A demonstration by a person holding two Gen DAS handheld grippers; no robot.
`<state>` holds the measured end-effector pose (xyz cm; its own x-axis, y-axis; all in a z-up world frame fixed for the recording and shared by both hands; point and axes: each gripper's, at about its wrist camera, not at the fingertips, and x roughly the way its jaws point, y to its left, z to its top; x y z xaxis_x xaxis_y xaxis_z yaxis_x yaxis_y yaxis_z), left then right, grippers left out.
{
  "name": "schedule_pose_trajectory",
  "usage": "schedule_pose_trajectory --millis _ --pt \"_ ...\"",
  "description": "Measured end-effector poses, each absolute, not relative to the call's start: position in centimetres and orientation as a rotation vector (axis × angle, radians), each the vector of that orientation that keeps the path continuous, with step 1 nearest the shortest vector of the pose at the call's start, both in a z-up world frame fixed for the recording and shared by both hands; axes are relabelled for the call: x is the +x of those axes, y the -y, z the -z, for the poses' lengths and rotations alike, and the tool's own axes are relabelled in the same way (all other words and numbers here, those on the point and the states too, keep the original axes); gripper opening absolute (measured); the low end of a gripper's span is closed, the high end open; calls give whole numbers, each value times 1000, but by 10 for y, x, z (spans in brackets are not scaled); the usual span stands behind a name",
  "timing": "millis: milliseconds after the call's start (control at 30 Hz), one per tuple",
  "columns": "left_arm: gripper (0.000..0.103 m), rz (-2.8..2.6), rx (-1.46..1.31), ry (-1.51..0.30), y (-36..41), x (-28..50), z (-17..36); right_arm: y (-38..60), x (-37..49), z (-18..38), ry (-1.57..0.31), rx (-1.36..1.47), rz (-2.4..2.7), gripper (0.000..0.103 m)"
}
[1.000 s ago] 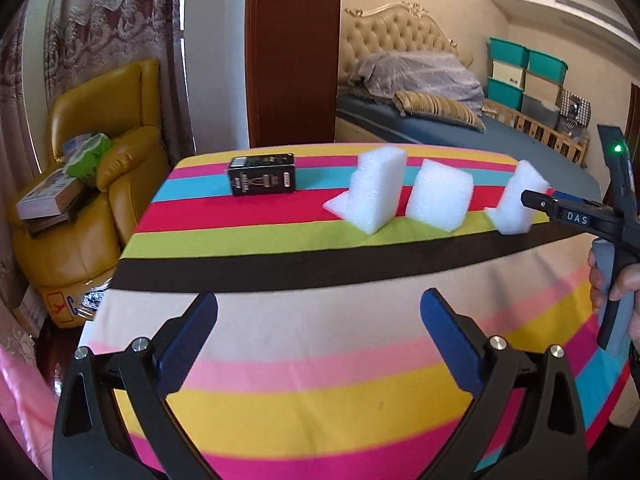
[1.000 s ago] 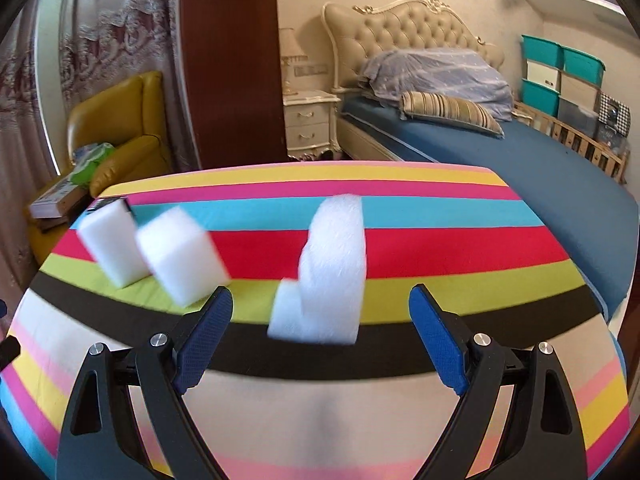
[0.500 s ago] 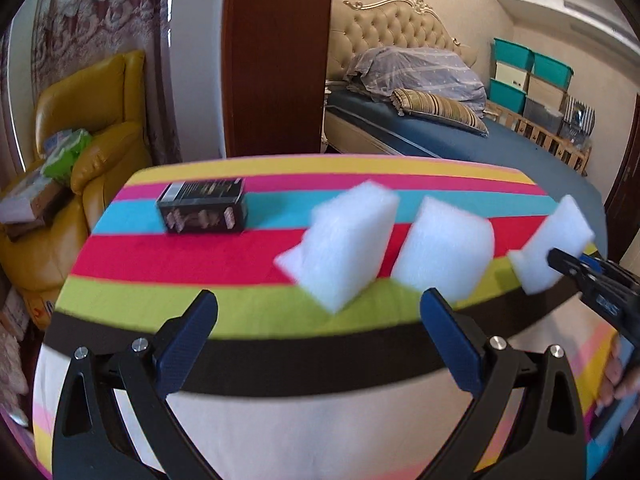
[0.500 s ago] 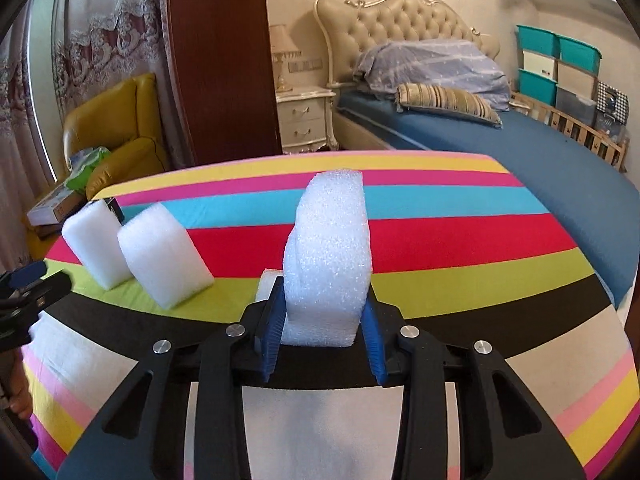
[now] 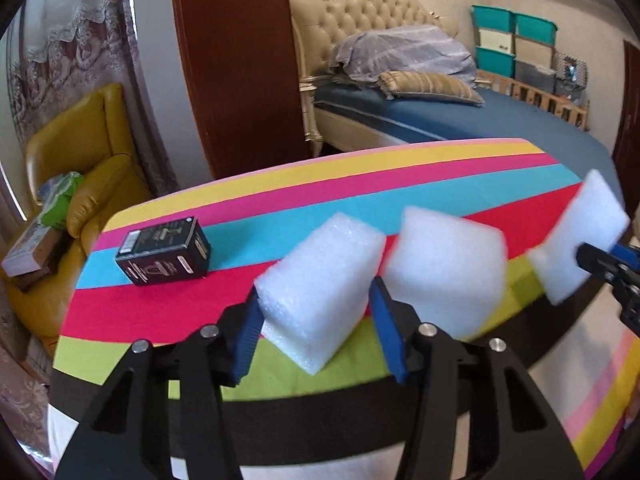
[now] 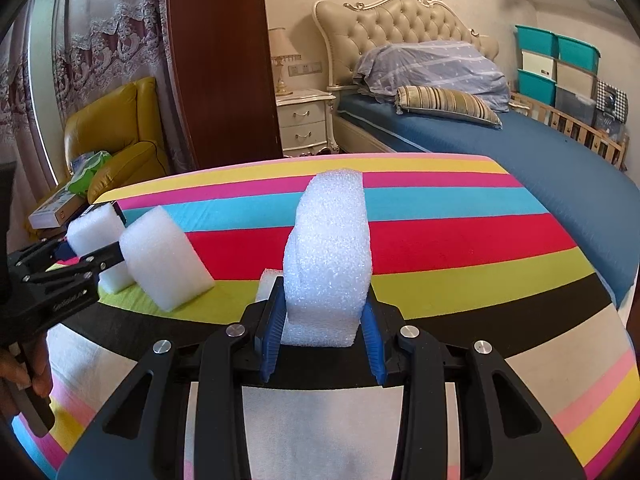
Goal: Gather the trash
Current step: 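Carry both held white foam blocks over the pink bin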
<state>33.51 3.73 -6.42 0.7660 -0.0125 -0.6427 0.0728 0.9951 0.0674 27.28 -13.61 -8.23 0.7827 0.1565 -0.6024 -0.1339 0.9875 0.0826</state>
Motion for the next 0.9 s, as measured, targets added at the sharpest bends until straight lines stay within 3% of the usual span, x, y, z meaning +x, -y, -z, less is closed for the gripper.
schedule_pose_trajectory --millis 367,900 --pt "49 133 9 -638 -41 262 57 136 266 81 -650 34 -149 35" --pt "49 164 -22 -637 -42 156 64 110 168 78 -625 -38 -331 35"
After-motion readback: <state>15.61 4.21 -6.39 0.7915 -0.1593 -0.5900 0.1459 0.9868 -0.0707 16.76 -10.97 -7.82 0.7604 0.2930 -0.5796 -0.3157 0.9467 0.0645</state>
